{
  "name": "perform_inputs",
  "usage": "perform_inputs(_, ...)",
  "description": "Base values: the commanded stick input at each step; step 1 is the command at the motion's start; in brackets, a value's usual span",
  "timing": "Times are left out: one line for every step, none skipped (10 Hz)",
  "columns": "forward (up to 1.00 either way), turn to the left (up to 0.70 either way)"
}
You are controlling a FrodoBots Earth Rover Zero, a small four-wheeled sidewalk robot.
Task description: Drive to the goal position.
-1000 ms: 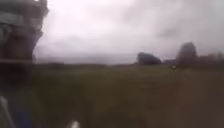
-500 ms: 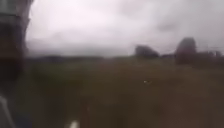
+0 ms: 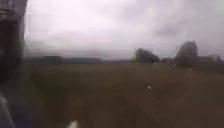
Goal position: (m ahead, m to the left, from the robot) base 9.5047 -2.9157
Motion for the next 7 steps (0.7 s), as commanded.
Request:
perform_inputs(0.7,0.0)
perform_inputs(0.7,0.0)
perform_inputs(0.7,0.0)
perform_inputs(0.7,0.0)
perform_inputs(0.7,0.0)
perform_inputs(0.7,0.0)
perform_inputs(0.7,0.0)
